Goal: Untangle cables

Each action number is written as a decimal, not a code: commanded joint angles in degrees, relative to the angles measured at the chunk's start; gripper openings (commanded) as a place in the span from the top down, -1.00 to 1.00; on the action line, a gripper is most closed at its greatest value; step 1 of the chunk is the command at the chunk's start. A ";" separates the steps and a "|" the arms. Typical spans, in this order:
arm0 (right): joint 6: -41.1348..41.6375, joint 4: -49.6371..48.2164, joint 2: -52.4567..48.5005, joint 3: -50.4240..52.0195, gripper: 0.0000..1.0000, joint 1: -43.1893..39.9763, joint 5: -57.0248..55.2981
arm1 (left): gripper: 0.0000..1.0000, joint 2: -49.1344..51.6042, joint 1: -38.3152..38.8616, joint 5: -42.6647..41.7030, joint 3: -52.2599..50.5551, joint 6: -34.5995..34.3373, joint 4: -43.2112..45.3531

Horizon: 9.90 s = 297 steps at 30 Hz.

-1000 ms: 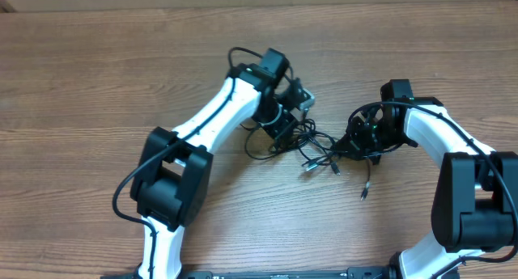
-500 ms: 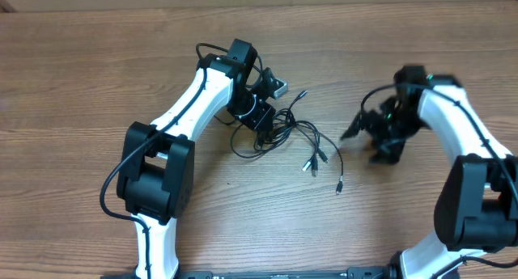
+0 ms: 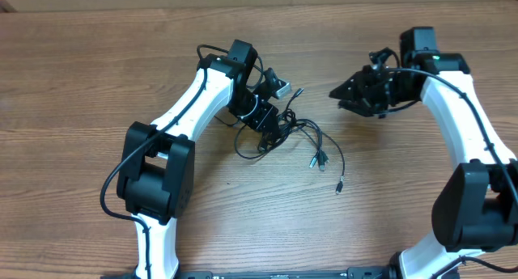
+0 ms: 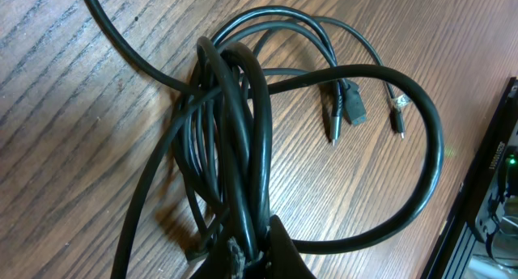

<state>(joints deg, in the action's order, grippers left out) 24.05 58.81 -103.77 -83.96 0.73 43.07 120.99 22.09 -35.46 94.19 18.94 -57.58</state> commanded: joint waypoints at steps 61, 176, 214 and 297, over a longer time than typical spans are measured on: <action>31.71 -32.57 0.09 20.17 0.92 21.16 -25.31 | 0.92 -1.27 0.04 -5.88 -3.08 -2.86 2.29; 31.95 -31.78 -3.32 20.22 0.55 22.73 -20.83 | 0.90 -1.27 0.11 -2.03 -4.57 -1.79 -1.73; 26.69 -34.34 -6.73 20.22 0.67 16.02 -10.34 | 0.84 -1.27 -1.16 -1.64 -4.76 -4.37 0.22; 13.60 -37.27 -6.73 20.22 0.14 5.81 16.57 | 0.92 -1.27 -0.17 0.92 -7.80 3.21 2.03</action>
<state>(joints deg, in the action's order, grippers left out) 38.65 21.91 -110.28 -63.88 4.78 59.11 120.97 21.02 -30.33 87.24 18.35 -55.79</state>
